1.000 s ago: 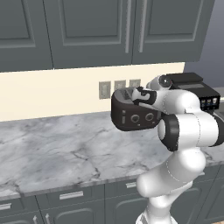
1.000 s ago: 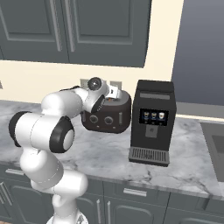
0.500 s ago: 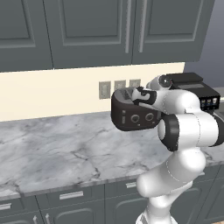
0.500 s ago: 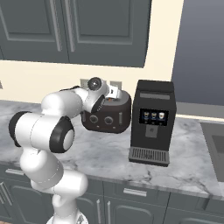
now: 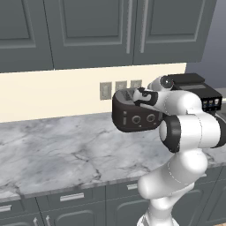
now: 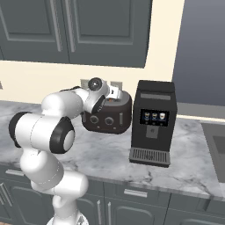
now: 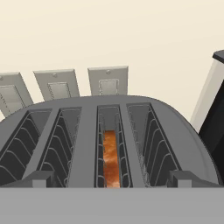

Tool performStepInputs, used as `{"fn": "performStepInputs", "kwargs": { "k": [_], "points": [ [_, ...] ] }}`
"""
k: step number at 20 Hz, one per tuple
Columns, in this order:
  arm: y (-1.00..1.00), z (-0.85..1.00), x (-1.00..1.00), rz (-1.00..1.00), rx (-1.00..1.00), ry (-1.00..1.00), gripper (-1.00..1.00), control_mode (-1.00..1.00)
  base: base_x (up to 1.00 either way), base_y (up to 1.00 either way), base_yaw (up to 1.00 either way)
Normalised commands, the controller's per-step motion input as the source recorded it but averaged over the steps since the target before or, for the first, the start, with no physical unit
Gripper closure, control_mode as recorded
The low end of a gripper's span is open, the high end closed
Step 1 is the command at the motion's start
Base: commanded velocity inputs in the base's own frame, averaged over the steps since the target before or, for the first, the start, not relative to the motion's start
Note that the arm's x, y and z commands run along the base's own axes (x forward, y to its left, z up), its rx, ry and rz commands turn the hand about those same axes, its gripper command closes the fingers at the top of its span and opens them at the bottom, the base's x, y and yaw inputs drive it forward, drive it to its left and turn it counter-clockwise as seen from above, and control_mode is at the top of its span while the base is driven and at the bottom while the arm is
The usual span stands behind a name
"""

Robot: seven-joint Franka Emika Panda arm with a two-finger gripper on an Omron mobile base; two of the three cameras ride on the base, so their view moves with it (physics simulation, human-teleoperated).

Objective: Start the toaster. Once the lever pops up, take the bread to the plate on the dining counter.

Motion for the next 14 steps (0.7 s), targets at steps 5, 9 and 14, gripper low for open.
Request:
{"fn": "performStepInputs", "kwargs": {
  "k": [5, 9, 14],
  "points": [
    [0.0, 0.0, 0.0, 0.0, 0.0, 0.0, -1.0, -1.0, 0.0, 0.0, 0.0],
    [0.0, 0.0, 0.0, 0.0, 0.0, 0.0, -1.0, -1.0, 0.0, 0.0, 0.0],
    [0.0, 0.0, 0.0, 0.0, 0.0, 0.0, -1.0, -1.0, 0.0, 0.0, 0.0]
  ]
}}
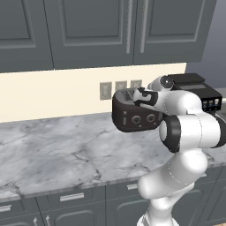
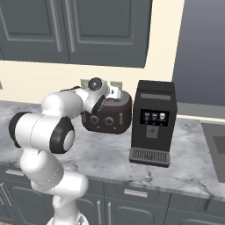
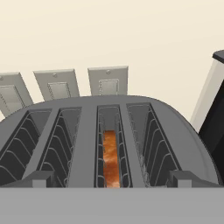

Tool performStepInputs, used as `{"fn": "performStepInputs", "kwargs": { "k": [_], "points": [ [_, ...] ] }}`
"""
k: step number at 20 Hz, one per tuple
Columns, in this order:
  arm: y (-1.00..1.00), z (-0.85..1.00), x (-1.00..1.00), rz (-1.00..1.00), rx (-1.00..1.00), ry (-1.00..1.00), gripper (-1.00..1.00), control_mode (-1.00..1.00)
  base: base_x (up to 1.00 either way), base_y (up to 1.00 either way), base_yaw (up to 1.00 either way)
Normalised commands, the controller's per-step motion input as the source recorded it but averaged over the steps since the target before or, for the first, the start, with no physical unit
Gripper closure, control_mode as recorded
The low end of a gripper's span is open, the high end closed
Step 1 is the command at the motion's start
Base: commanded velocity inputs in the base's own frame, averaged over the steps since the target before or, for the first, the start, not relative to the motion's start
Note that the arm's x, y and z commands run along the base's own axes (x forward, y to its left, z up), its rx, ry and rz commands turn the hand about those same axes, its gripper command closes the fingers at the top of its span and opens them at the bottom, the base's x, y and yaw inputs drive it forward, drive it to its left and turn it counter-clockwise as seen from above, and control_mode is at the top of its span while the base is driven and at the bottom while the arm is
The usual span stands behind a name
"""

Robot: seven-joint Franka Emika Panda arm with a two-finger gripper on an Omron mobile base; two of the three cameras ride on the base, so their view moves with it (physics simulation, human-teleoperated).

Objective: Start the toaster. Once the lever pops up, take the bread to the plate on the dining counter.

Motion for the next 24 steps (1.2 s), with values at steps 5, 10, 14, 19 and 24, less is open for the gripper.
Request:
{"fn": "performStepInputs", "kwargs": {
  "k": [5, 10, 14, 19, 24],
  "points": [
    [0.0, 0.0, 0.0, 0.0, 0.0, 0.0, -1.0, -1.0, 0.0, 0.0, 0.0],
    [0.0, 0.0, 0.0, 0.0, 0.0, 0.0, -1.0, -1.0, 0.0, 0.0, 0.0],
    [0.0, 0.0, 0.0, 0.0, 0.0, 0.0, -1.0, -1.0, 0.0, 0.0, 0.0],
    [0.0, 0.0, 0.0, 0.0, 0.0, 0.0, -1.0, -1.0, 0.0, 0.0, 0.0],
    [0.0, 0.0, 0.0, 0.0, 0.0, 0.0, -1.0, -1.0, 0.0, 0.0, 0.0]
  ]
}}
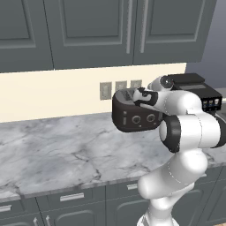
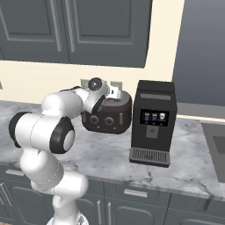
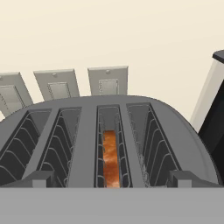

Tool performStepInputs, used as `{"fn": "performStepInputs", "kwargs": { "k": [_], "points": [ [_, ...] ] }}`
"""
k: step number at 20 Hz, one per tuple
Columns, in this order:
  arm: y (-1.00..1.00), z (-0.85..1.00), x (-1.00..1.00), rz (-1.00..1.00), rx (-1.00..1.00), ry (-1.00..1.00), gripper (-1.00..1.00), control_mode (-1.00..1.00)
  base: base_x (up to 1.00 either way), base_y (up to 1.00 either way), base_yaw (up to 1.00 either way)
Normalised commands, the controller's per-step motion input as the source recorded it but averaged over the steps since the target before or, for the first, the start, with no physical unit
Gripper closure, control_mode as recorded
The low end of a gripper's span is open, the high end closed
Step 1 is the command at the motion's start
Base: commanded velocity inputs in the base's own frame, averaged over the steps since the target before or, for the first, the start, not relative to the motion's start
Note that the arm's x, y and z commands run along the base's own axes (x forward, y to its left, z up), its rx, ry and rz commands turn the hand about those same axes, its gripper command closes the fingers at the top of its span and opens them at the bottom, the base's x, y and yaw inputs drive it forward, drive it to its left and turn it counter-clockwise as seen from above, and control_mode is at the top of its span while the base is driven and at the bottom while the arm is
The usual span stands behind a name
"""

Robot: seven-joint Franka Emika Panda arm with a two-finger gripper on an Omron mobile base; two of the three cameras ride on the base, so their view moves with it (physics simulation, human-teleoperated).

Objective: Start the toaster. Once the lever pops up, take the bread to the plate on the dining counter.

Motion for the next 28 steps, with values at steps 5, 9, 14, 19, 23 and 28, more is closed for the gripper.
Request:
{"fn": "performStepInputs", "kwargs": {
  "k": [5, 9, 14, 19, 23, 28],
  "points": [
    [0.0, 0.0, 0.0, 0.0, 0.0, 0.0, -1.0, -1.0, 0.0, 0.0, 0.0],
    [0.0, 0.0, 0.0, 0.0, 0.0, 0.0, -1.0, -1.0, 0.0, 0.0, 0.0],
    [0.0, 0.0, 0.0, 0.0, 0.0, 0.0, -1.0, -1.0, 0.0, 0.0, 0.0],
    [0.0, 0.0, 0.0, 0.0, 0.0, 0.0, -1.0, -1.0, 0.0, 0.0, 0.0],
    [0.0, 0.0, 0.0, 0.0, 0.0, 0.0, -1.0, -1.0, 0.0, 0.0, 0.0],
    [0.0, 0.0, 0.0, 0.0, 0.0, 0.0, -1.0, -1.0, 0.0, 0.0, 0.0]
  ]
}}
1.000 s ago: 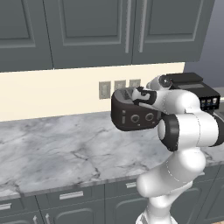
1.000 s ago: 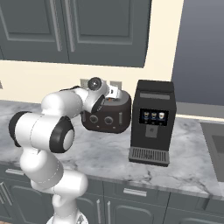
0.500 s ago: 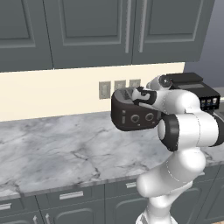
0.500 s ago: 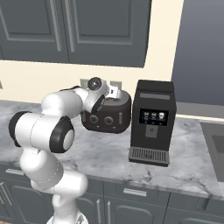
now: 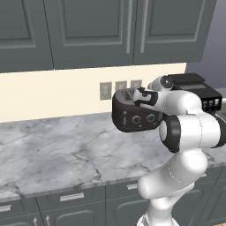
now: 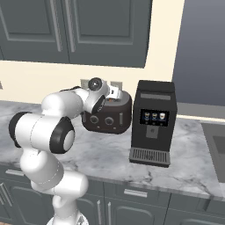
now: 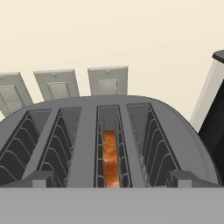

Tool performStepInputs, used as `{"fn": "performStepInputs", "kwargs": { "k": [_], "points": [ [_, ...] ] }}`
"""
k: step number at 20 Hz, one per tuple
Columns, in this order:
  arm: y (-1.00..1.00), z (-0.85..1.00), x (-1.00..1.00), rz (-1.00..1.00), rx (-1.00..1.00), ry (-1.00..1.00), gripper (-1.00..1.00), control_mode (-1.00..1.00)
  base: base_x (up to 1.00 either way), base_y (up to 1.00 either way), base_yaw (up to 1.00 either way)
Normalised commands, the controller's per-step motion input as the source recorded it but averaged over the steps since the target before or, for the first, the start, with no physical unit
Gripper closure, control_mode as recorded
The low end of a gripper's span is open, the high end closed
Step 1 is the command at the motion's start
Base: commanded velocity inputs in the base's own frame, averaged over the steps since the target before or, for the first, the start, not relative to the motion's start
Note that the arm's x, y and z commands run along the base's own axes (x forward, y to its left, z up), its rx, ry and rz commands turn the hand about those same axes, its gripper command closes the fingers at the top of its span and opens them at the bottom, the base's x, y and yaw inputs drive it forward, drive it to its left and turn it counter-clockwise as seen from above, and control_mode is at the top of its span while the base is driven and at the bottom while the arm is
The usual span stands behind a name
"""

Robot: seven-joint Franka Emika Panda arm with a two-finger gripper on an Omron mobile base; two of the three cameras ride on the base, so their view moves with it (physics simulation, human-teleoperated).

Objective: Start the toaster. Once the lever pops up, take the bread to the plate on the dining counter.

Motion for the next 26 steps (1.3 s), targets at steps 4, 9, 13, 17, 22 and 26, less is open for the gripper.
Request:
{"fn": "performStepInputs", "kwargs": {
  "k": [4, 9, 13, 17, 22, 26],
  "points": [
    [0.0, 0.0, 0.0, 0.0, 0.0, 0.0, -1.0, -1.0, 0.0, 0.0, 0.0],
    [0.0, 0.0, 0.0, 0.0, 0.0, 0.0, -1.0, -1.0, 0.0, 0.0, 0.0],
    [0.0, 0.0, 0.0, 0.0, 0.0, 0.0, -1.0, -1.0, 0.0, 0.0, 0.0],
    [0.0, 0.0, 0.0, 0.0, 0.0, 0.0, -1.0, -1.0, 0.0, 0.0, 0.0],
    [0.0, 0.0, 0.0, 0.0, 0.0, 0.0, -1.0, -1.0, 0.0, 0.0, 0.0],
    [0.0, 0.0, 0.0, 0.0, 0.0, 0.0, -1.0, -1.0, 0.0, 0.0, 0.0]
  ]
}}
